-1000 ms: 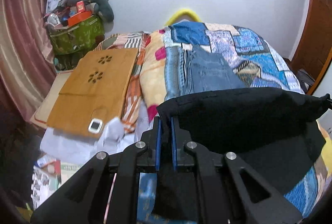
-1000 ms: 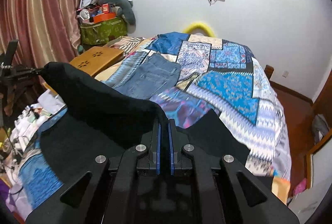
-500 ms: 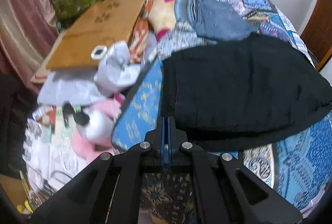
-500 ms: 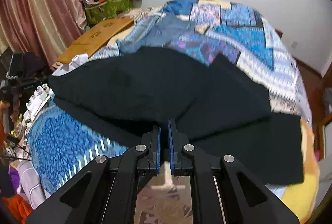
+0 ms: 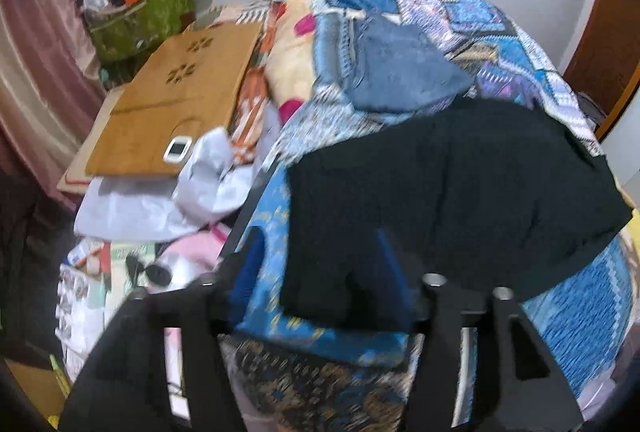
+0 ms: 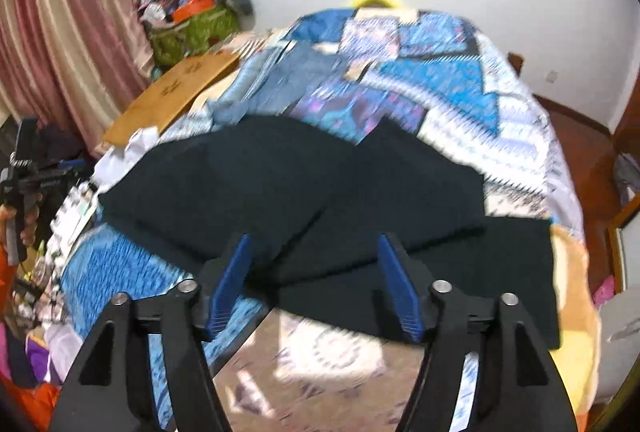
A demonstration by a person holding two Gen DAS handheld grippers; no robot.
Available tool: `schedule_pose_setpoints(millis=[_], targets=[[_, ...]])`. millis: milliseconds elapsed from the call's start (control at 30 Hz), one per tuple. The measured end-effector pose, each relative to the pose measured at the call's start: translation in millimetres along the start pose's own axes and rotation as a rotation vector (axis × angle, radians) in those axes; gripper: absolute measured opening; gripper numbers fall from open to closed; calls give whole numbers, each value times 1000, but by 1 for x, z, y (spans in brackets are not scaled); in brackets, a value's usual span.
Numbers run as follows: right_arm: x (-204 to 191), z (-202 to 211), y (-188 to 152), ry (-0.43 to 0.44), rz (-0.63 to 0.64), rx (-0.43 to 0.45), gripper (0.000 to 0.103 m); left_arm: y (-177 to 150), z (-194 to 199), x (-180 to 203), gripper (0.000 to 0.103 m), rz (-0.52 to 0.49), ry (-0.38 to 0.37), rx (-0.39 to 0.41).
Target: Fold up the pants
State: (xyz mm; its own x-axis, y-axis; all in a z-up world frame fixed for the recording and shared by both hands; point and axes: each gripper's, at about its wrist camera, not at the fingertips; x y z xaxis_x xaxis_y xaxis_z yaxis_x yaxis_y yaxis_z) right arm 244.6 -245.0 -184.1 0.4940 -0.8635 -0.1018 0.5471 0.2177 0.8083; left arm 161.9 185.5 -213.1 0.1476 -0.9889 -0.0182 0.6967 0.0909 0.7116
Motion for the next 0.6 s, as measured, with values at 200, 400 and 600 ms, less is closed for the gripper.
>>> schedule_pose_setpoints(millis=[200,400,600], targets=[[20,-23,29,-53,-29,15,79,41,-20,32,88,-13,-29,35],[48,-81,47,-78,-73,-69,79,70,-55,59,91,-23,-50,25],[71,-155,55,-68,-135,-187,79,83,-99,81,91,-59,-29,-6]])
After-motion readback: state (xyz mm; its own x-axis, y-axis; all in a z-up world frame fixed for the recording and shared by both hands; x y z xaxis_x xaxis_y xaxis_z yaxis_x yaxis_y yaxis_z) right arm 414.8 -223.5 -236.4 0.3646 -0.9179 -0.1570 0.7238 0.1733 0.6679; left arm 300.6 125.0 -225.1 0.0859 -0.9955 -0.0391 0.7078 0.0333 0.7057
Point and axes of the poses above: each gripper's, at about its wrist camera, not at the fingertips, and z roughly against the way its jaws point, x to its right, y to its top, and after that the axes turned 11 degrees about x, right-handed
